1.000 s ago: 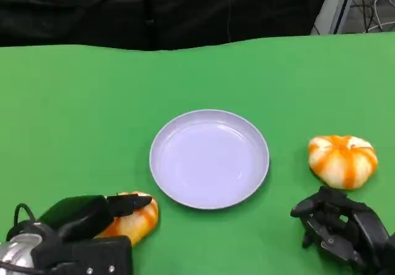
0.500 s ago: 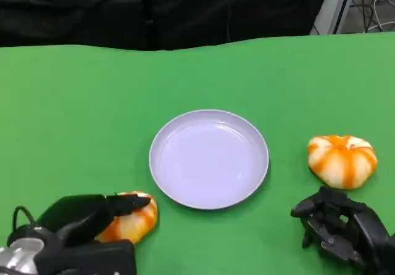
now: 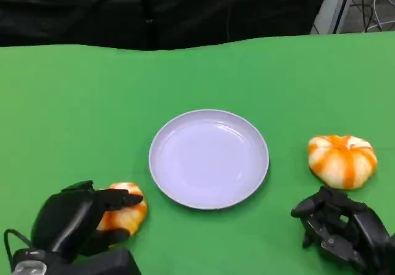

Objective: Grasp the bread from the table and place it into the plate.

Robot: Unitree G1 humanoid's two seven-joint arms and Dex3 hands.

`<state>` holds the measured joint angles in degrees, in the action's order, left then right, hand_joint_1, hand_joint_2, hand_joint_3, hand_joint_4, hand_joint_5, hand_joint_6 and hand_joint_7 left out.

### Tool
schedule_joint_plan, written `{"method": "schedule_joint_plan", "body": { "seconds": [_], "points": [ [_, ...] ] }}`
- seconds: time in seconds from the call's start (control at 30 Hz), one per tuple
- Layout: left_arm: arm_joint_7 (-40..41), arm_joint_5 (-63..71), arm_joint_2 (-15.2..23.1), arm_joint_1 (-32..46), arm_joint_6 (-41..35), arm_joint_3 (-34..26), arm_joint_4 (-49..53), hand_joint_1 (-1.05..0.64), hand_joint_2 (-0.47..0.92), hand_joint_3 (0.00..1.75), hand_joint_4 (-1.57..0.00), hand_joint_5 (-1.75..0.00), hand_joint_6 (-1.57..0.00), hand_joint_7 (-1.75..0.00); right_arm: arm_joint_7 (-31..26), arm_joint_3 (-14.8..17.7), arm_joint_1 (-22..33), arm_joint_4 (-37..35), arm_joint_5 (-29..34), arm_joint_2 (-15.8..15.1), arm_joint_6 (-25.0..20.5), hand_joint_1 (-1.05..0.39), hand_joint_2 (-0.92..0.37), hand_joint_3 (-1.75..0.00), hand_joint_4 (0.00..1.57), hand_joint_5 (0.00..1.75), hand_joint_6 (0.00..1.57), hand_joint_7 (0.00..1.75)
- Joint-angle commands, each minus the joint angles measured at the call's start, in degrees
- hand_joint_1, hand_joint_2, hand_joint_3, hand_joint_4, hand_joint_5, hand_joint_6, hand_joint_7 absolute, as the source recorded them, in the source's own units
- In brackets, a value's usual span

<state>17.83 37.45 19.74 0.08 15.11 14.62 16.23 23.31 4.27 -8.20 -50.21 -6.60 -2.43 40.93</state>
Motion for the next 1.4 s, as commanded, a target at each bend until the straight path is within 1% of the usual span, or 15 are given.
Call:
{"method": "schedule_joint_plan", "body": {
  "seconds": [0.03,0.07,0.1,0.13,0.17,0.27,0.3,0.4,0.5,0.57,0.7,1.0,1.13,1.23,1.4],
  "points": [
    [3.38,0.75,0.47,0.08,1.19,-0.44,1.71,-0.16,0.91,0.12,-0.69,-1.74,-1.30,-0.20,-0.24,0.46,0.56,0.38,-0.34,-0.63,-0.41,-0.26,-0.92,-0.46,0.65,1.75,0.72,1.12],
    [3.54,0.77,0.49,0.03,1.30,-0.41,1.85,-0.16,0.91,0.11,-0.70,-1.74,-1.28,-0.24,-0.24,0.46,0.56,0.38,-0.34,-0.63,-0.41,-0.26,-0.92,-0.46,0.65,1.75,0.72,1.12],
    [3.65,0.78,0.50,0.00,1.37,-0.38,1.95,-0.16,0.92,0.11,-0.70,-1.74,-1.19,-0.41,-0.24,0.46,0.56,0.39,-0.34,-0.63,-0.41,-0.26,-0.92,-0.46,0.65,1.75,0.72,1.12],
    [3.73,0.79,0.51,-0.02,1.42,-0.36,2.01,-0.16,0.92,0.10,-0.70,-1.74,-1.13,-0.53,-0.24,0.46,0.56,0.39,-0.34,-0.63,-0.41,-0.26,-0.92,-0.46,0.65,1.75,0.72,1.12],
    [3.78,0.79,0.52,-0.04,1.46,-0.35,2.06,-0.16,0.92,0.10,-0.70,-1.74,-1.10,-0.59,-0.24,0.46,0.56,0.39,-0.34,-0.63,-0.41,-0.26,-0.92,-0.46,0.65,1.75,0.72,1.12],
    [11.69,2.31,-0.41,0.51,3.91,-1.46,1.48,-0.16,0.90,0.15,-0.75,-1.68,-1.03,-0.76,0.12,0.54,0.41,0.36,-0.71,-0.45,-0.47,-0.25,-0.92,-0.46,0.65,1.75,0.73,1.12],
    [13.10,2.63,-0.47,0.58,4.31,-1.59,1.30,-0.15,0.85,0.24,-0.75,-1.70,-0.99,-0.85,0.14,0.53,0.39,0.37,-0.73,-0.43,-0.50,-0.25,-0.92,-0.47,0.65,1.75,0.73,1.12],
    [15.50,3.65,-0.17,0.73,5.10,-1.78,0.02,-0.14,0.59,0.74,-0.73,-1.72,-0.94,-0.97,-0.09,0.47,0.37,0.16,-0.47,-0.49,-0.37,-0.24,-0.92,-0.47,0.65,1.75,0.73,1.12],
    [16.18,4.06,0.02,0.83,5.20,-2.02,-1.27,-0.14,0.51,0.89,-0.74,-1.72,-0.95,-0.99,-0.07,0.50,0.33,0.06,-0.53,-0.46,-0.47,-0.24,-0.92,-0.47,0.64,1.75,0.73,1.12],
    [16.30,4.38,0.28,0.93,5.27,-2.26,-2.40,-0.14,0.49,0.93,-0.75,-1.72,-0.95,-1.00,0.04,0.51,0.35,0.06,-0.61,-0.46,-0.57,-0.24,-0.92,-0.47,0.64,1.75,0.73,1.12],
    [15.82,4.66,0.51,1.36,5.16,-2.83,-4.70,-0.12,0.47,0.96,-0.76,-1.70,-0.94,-1.01,-0.16,0.42,0.45,0.23,-0.39,-0.54,-0.71,-0.24,-0.92,-0.47,0.65,1.75,0.73,1.11],
    [15.70,6.04,0.93,1.31,5.63,-3.68,-7.38,-0.14,0.41,1.03,-0.82,-1.66,-0.99,-0.95,0.36,0.59,0.42,0.13,-1.00,-0.38,-0.93,-0.24,-0.92,-0.46,0.65,1.75,0.73,1.11],
    [15.06,6.18,1.02,0.22,6.30,-3.54,-8.63,-0.15,0.41,1.02,-0.82,-1.64,-0.99,-0.94,0.12,0.47,0.34,-0.12,-0.74,-0.41,-0.73,-0.24,-0.92,-0.46,0.65,1.75,0.73,1.11],
    [14.06,6.33,1.13,-2.18,7.81,-2.94,-10.09,-0.17,0.46,0.91,-0.82,-1.60,-0.99,-0.89,-0.24,0.28,0.18,-0.59,-0.31,-0.42,-0.36,-0.25,-0.92,-0.46,0.64,1.75,0.73,1.11],
    [12.53,6.19,0.07,-4.52,8.57,-1.97,-9.73,-0.18,0.50,0.84,-0.79,-1.62,-0.97,-0.92,-0.58,0.18,0.07,-0.92,-0.19,-0.31,-0.03,-0.26,-0.92,-0.45,0.64,1.75,0.73,1.11]
  ]
}}
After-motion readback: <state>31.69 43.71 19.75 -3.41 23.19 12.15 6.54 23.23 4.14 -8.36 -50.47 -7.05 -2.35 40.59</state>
